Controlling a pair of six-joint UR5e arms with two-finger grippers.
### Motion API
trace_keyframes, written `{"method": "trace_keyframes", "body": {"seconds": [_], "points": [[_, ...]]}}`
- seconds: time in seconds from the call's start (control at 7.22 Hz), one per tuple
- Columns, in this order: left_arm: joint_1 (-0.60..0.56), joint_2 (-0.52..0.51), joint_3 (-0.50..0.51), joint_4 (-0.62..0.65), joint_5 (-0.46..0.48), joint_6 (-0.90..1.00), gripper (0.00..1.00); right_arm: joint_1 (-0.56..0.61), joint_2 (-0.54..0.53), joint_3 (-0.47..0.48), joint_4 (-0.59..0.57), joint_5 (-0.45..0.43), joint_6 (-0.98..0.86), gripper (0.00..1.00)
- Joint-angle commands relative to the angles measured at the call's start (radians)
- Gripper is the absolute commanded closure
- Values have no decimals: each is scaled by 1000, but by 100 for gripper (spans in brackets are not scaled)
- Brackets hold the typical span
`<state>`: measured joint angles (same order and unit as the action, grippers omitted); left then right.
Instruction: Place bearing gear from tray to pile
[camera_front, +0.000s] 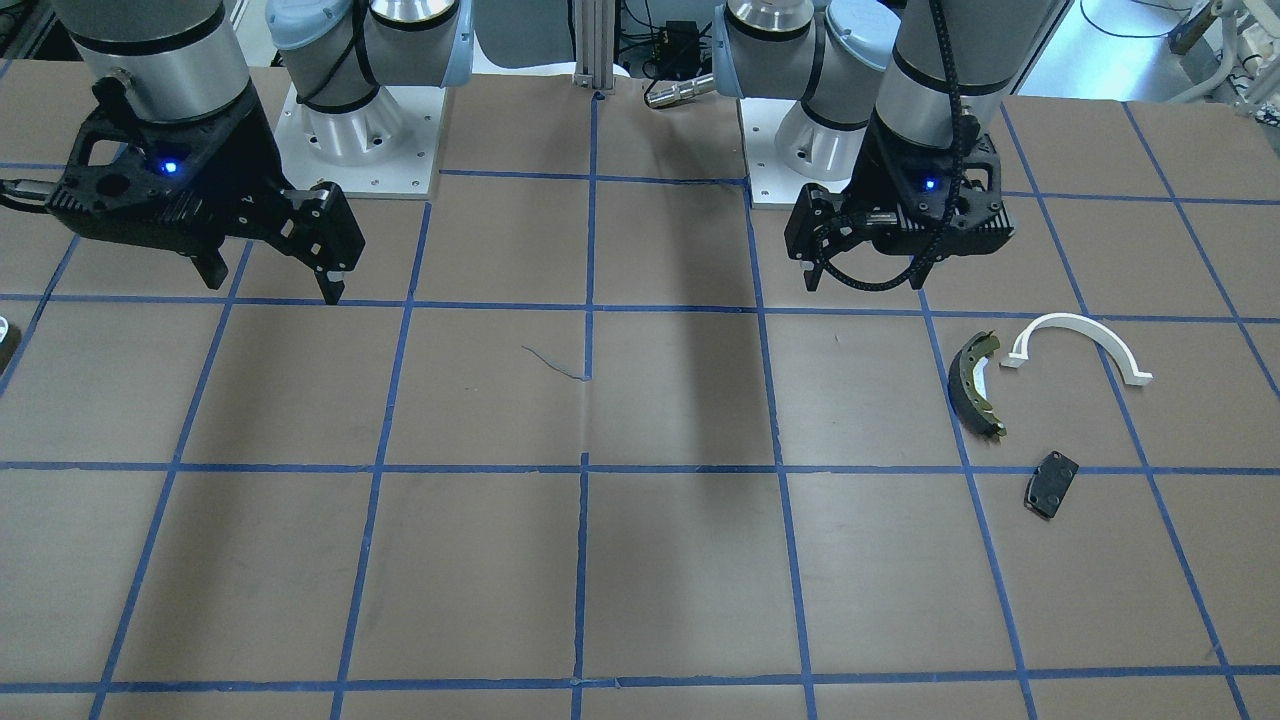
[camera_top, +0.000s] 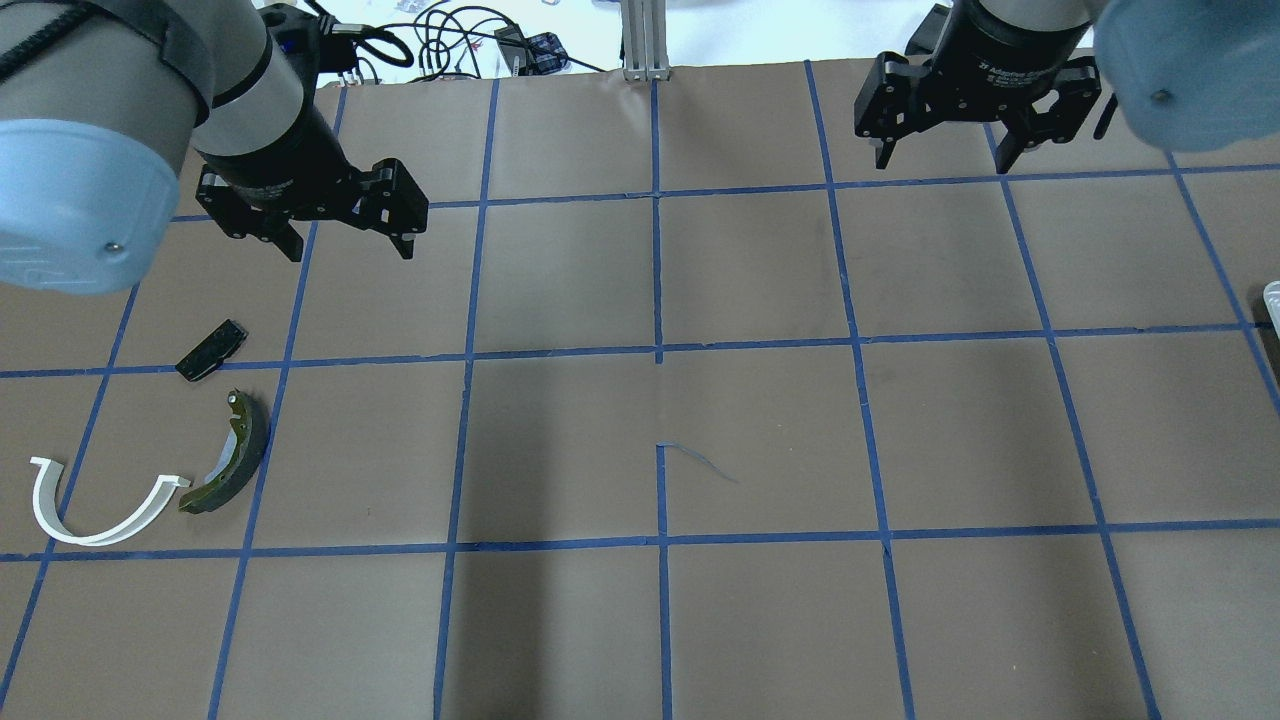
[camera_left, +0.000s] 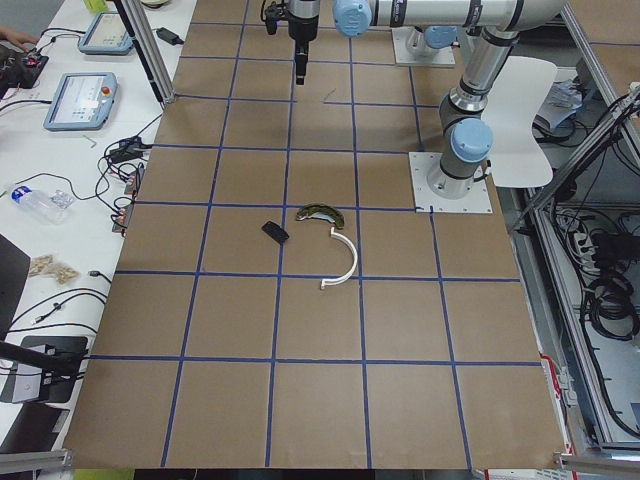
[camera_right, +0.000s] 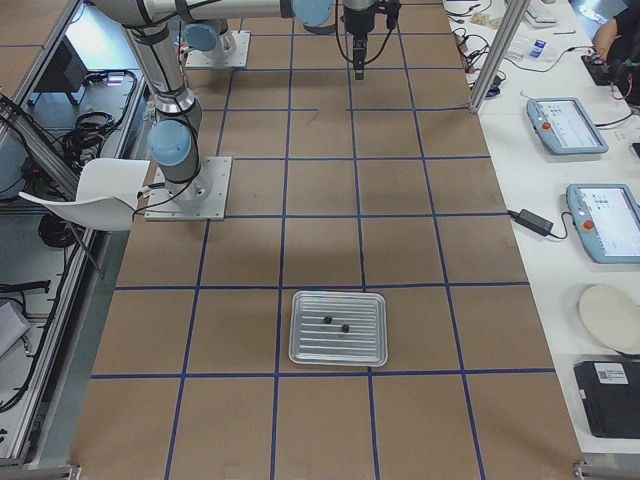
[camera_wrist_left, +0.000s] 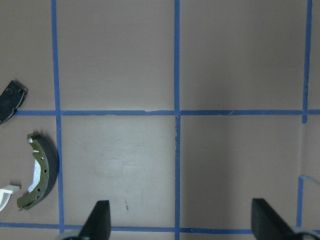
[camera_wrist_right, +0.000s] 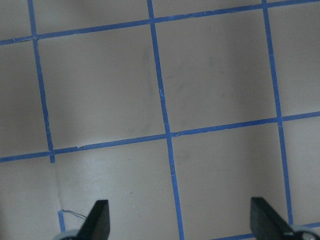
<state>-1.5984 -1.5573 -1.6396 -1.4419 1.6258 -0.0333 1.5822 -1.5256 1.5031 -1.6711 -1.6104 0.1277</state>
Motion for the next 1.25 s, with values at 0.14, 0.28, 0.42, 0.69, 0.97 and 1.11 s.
{"method": "trace_keyframes", "body": {"seconds": [0.14, 0.28, 0.42, 0.69, 0.97, 1.11], "points": [[0, 3, -3, 0, 2, 1, 0, -225, -5, -6, 54, -28, -409, 0], [0, -4, 6, -6, 5, 0, 0, -342, 1, -12, 54, -31, -563, 0], [0, 6, 6, -14, 9, 0, 0, -461, 31, -18, 51, -28, -717, 0], [14, 26, 7, -38, -21, 6, 0, -635, 179, -107, 30, -17, -1052, 0], [17, 31, 7, -40, -37, 59, 0, -741, 358, -147, -61, -23, -1337, 0], [14, 39, 4, -52, -37, 61, 0, -773, 395, -133, -128, -14, -1365, 0]]}}
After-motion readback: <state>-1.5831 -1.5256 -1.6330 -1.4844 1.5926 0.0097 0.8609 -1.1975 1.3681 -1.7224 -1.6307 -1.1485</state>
